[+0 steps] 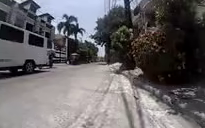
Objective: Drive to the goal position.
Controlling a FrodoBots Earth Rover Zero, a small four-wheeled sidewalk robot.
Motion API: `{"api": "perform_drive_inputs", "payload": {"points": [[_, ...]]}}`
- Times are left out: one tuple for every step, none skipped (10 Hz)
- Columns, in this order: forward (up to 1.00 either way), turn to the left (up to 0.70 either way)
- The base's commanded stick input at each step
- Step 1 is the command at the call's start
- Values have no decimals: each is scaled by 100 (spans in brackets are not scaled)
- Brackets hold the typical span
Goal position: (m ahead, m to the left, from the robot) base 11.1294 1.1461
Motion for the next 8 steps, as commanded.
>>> {"api": "perform_drive_inputs", "payload": {"points": [[85,0],[85,0],[98,0],[100,0],[100,0],[100,0],[100,0],[100,0]]}}
